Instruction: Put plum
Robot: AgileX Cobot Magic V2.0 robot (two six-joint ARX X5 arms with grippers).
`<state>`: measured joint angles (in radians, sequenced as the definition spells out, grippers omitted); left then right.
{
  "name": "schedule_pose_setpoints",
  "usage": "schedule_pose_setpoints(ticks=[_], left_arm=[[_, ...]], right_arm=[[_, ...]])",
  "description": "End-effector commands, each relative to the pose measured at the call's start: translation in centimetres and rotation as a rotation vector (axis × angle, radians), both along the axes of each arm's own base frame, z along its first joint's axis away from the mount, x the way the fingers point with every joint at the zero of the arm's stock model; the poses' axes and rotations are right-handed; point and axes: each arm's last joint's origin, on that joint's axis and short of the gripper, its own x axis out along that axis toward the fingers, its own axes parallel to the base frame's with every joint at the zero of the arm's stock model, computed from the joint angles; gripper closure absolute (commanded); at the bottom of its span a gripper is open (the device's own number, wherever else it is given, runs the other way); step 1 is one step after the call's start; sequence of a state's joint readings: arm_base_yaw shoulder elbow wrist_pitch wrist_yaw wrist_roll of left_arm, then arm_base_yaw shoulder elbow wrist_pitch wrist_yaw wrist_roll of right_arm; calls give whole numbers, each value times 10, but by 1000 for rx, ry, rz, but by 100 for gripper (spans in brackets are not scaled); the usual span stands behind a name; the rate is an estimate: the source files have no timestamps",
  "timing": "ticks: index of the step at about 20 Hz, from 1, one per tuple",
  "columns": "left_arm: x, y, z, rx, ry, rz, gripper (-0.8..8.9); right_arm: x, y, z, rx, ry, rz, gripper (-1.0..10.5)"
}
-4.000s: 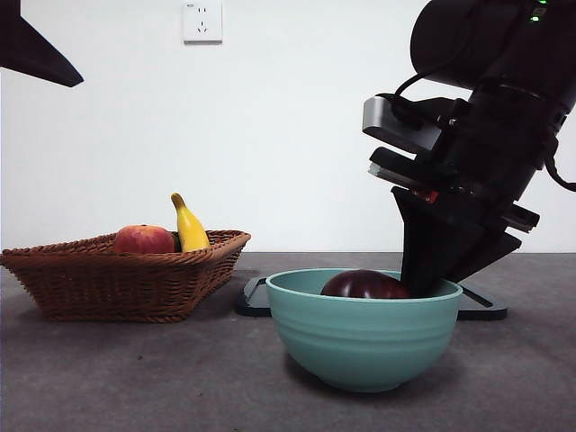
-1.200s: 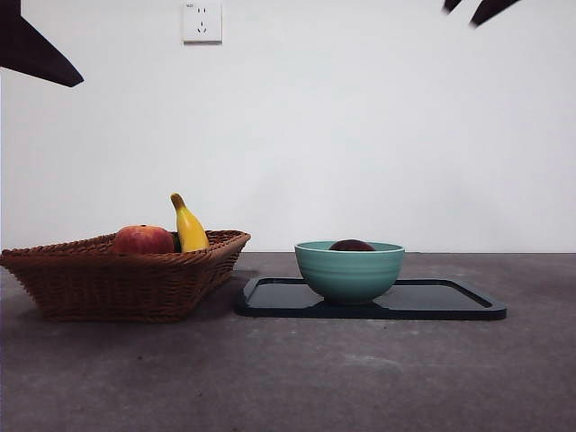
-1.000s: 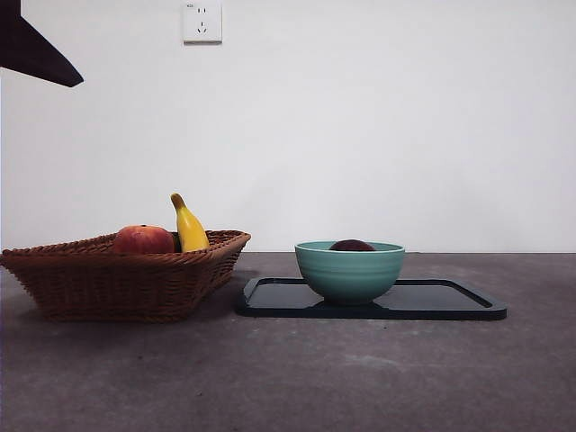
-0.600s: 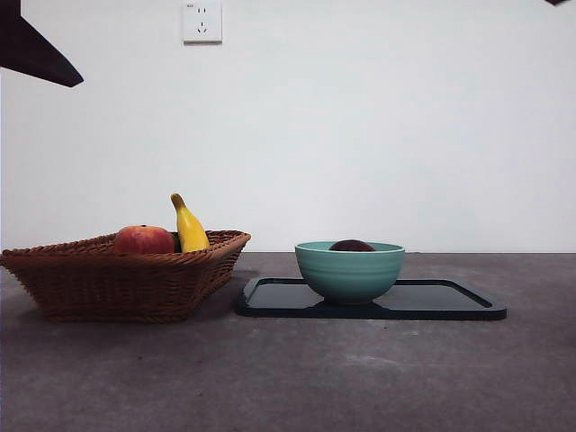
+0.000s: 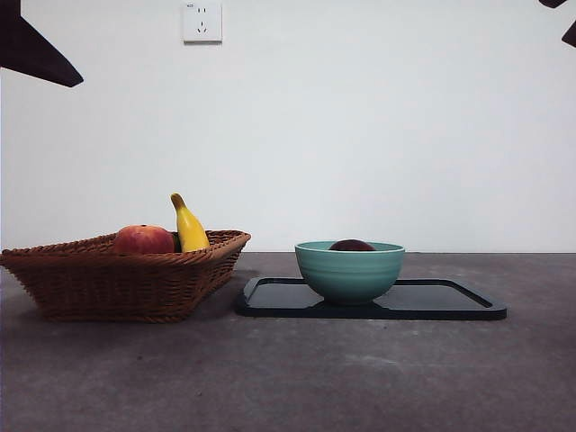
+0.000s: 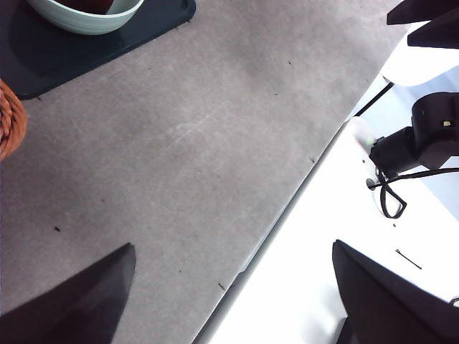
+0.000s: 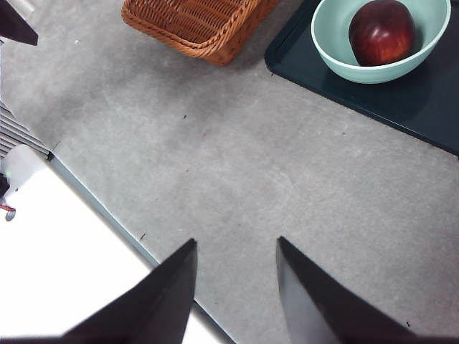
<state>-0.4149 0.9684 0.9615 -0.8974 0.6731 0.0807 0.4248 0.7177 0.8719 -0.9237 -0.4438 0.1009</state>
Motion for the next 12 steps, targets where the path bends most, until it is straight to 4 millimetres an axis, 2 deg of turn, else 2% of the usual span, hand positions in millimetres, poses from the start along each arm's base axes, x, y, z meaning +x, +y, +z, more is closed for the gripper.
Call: schedule_pose_setpoints(ticks=[1,12], left_arm=[[1,-1,2,-5,-12,-16,377],[3,-3,4,-25,-21,1,378]], right_arm=[[1,1,3,3,-18,15,770],[1,1,3,3,-17,15,770]])
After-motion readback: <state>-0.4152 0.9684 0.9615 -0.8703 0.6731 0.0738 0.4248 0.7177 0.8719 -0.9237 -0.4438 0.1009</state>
